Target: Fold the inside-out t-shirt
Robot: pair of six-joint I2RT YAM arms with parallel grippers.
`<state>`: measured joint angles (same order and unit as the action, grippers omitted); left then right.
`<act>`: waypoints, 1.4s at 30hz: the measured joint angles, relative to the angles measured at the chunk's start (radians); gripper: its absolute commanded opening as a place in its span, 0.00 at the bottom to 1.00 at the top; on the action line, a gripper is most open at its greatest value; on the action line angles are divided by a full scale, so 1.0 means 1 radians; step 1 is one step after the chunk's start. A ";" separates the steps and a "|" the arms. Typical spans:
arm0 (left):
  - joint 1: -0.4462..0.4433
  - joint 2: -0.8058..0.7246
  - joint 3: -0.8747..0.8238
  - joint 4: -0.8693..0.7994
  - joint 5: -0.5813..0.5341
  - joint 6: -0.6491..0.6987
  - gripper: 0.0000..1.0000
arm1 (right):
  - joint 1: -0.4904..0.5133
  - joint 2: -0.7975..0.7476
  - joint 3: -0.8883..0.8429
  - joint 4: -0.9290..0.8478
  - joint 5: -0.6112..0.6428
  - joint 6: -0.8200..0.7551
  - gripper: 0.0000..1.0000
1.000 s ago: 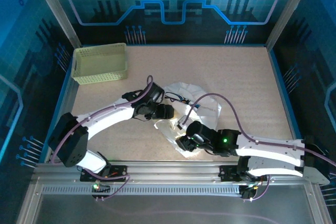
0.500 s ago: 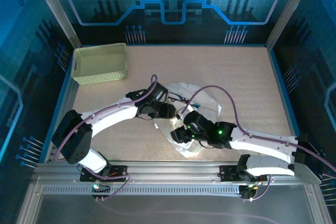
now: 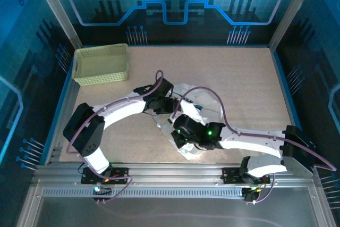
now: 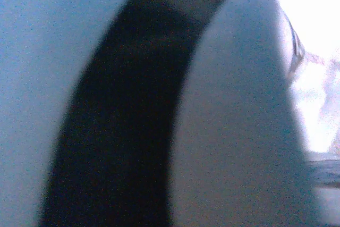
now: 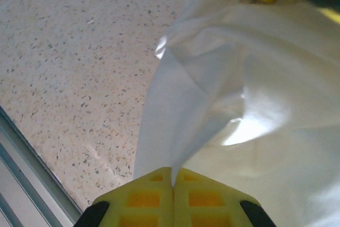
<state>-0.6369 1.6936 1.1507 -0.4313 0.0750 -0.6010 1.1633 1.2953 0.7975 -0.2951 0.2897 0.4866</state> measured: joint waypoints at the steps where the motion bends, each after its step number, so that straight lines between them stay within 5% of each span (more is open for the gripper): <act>1: 0.017 0.018 0.009 -0.001 0.000 -0.003 0.61 | 0.020 -0.013 0.000 -0.006 0.014 -0.010 0.00; 11: 0.161 0.211 0.132 -0.013 0.031 -0.034 0.60 | 0.116 -0.211 -0.095 -0.014 0.128 -0.042 0.03; 17: 0.201 0.217 0.171 -0.012 0.044 -0.036 0.63 | 0.089 -0.188 -0.110 -0.047 0.145 -0.022 0.46; 22: 0.202 0.145 0.150 -0.022 0.017 -0.027 0.67 | -0.003 -0.217 -0.109 -0.051 0.096 -0.008 0.55; 29: 0.089 -0.134 -0.011 -0.036 -0.058 -0.027 0.68 | -0.227 -0.203 -0.021 -0.063 -0.024 0.031 0.56; 35: -0.083 -0.237 -0.163 -0.020 -0.103 -0.040 0.64 | -0.266 -0.032 0.054 -0.040 -0.109 0.067 0.53; 42: -0.183 -0.313 -0.369 0.093 -0.151 -0.138 0.63 | -0.356 0.092 0.056 0.027 -0.190 0.121 0.48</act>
<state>-0.8196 1.3804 0.7822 -0.3382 -0.0757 -0.7387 0.8074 1.3876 0.8536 -0.2680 0.0994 0.6071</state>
